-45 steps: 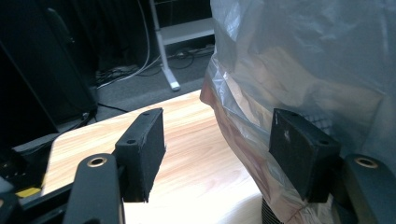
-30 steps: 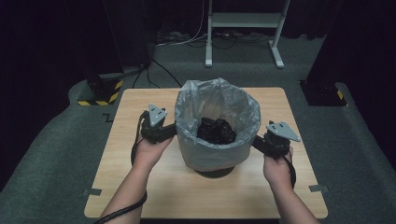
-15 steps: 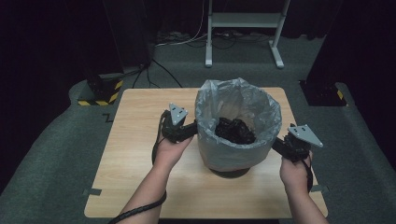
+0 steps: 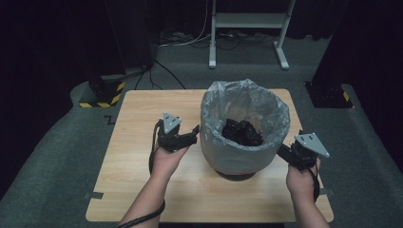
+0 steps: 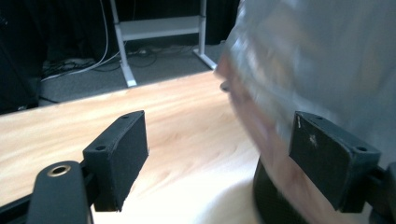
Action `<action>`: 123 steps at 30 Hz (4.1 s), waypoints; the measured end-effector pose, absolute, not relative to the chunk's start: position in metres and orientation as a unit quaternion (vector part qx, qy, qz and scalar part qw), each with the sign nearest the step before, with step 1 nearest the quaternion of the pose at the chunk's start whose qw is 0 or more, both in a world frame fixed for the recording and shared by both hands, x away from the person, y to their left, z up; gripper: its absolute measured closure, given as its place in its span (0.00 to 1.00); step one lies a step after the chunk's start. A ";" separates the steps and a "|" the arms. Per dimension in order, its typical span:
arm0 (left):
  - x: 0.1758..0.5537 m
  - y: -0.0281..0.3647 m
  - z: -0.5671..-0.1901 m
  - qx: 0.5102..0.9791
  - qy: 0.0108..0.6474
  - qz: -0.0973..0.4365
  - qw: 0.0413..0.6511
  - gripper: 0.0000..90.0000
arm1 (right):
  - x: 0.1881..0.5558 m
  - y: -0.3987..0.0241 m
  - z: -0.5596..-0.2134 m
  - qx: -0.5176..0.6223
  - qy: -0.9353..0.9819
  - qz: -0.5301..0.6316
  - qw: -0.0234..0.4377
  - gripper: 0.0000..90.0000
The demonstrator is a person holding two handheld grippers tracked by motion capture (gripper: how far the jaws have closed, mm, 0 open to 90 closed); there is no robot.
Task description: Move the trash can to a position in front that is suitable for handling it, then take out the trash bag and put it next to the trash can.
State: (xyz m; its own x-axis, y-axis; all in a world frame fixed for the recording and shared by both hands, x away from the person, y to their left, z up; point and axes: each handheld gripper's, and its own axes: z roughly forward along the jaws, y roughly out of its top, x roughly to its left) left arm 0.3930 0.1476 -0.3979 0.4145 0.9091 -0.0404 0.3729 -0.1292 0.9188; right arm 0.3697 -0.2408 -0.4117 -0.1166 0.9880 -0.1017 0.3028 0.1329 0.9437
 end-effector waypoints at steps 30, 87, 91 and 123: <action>0.337 0.185 -0.430 0.673 0.437 0.272 0.531 0.20 | 0.333 -0.259 -0.423 0.511 0.578 0.509 0.382 0.15; 0.370 0.111 -0.320 0.606 0.390 0.307 0.622 0.37 | 0.321 -0.247 -0.314 0.391 0.560 0.558 0.471 0.37; 0.380 0.107 -0.324 0.618 0.405 0.300 0.603 0.47 | 0.336 -0.240 -0.310 0.403 0.570 0.551 0.457 0.45; 0.380 0.091 -0.326 0.607 0.431 0.327 0.582 0.99 | 0.359 -0.220 -0.314 0.448 0.628 0.468 0.432 1.00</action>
State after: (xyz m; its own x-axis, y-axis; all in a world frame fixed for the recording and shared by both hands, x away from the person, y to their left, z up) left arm 0.3797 0.0909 -0.3261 0.4138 0.9044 -0.1045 0.1429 0.0489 0.9885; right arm 0.3593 -0.2201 -0.3137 -0.2254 0.9665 -0.1225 0.1595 0.1607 0.9740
